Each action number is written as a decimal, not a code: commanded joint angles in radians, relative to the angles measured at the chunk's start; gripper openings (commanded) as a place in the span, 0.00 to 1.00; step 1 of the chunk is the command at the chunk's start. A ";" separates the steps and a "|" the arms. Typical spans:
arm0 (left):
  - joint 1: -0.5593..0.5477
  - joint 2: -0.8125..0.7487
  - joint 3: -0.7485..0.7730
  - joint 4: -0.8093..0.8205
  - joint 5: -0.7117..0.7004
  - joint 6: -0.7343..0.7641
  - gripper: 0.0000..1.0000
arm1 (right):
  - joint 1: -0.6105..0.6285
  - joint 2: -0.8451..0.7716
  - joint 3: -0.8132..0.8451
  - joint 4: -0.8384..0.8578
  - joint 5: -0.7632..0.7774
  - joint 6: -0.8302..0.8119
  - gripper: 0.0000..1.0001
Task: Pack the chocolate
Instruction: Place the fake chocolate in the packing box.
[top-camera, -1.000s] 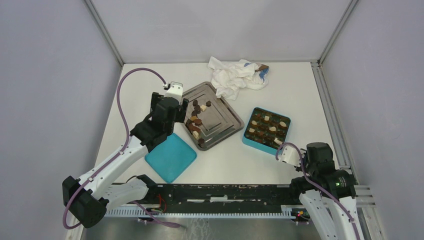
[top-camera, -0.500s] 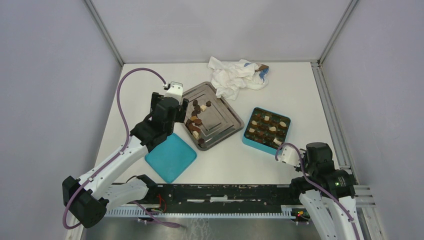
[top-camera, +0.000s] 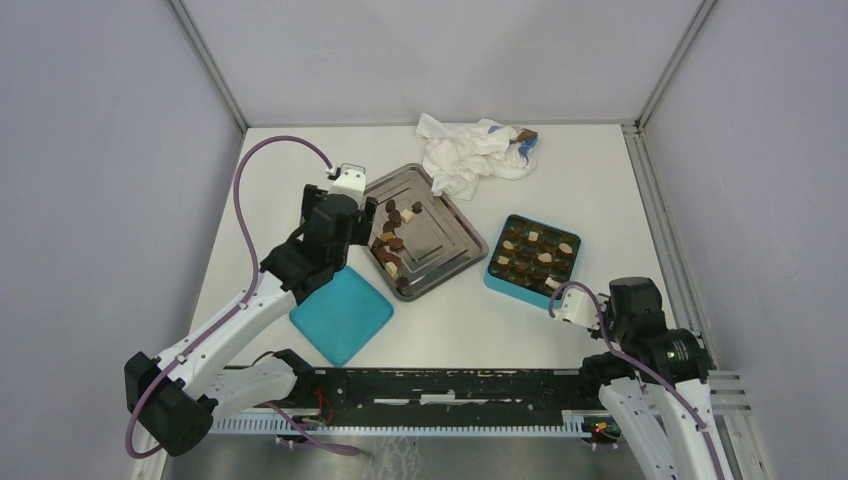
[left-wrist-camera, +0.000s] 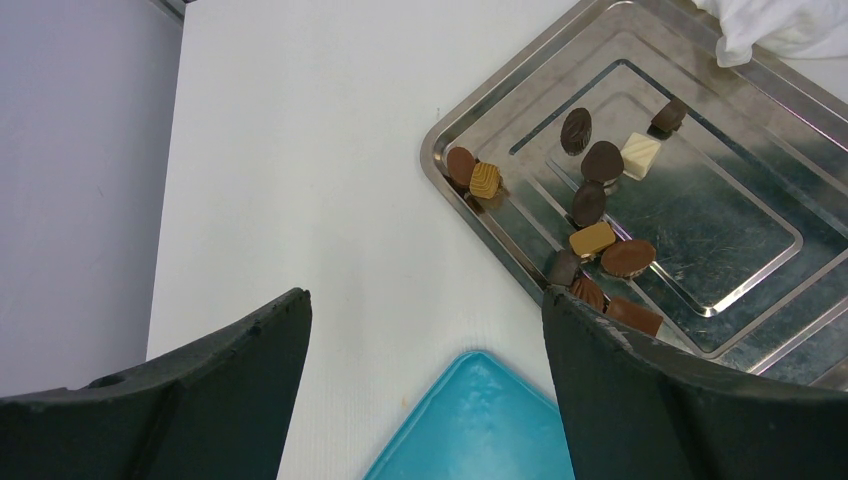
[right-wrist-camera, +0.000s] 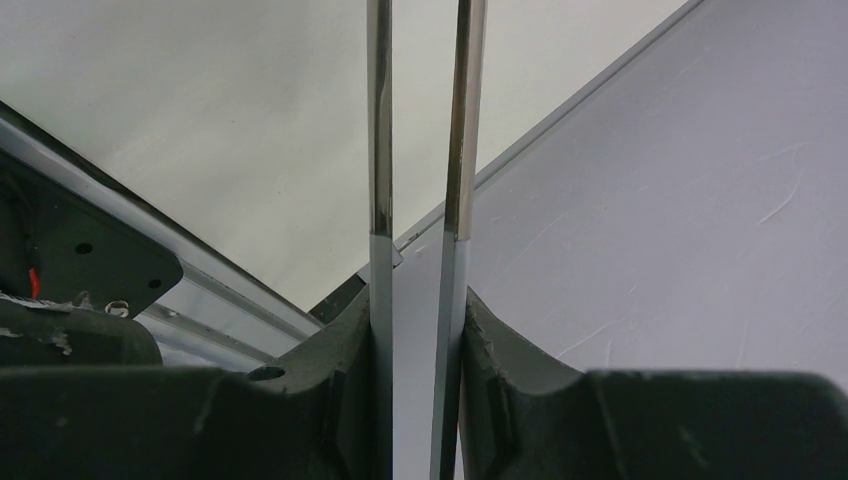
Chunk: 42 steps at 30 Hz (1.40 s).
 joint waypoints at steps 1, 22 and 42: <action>0.004 -0.007 -0.003 0.048 0.001 0.013 0.90 | -0.002 0.034 0.045 0.019 0.026 -0.024 0.27; 0.004 -0.005 -0.003 0.049 0.001 0.013 0.90 | -0.002 0.038 0.064 0.018 0.040 -0.030 0.38; 0.005 -0.015 -0.001 0.047 0.009 0.013 0.90 | -0.002 0.139 0.228 0.044 -0.149 0.087 0.38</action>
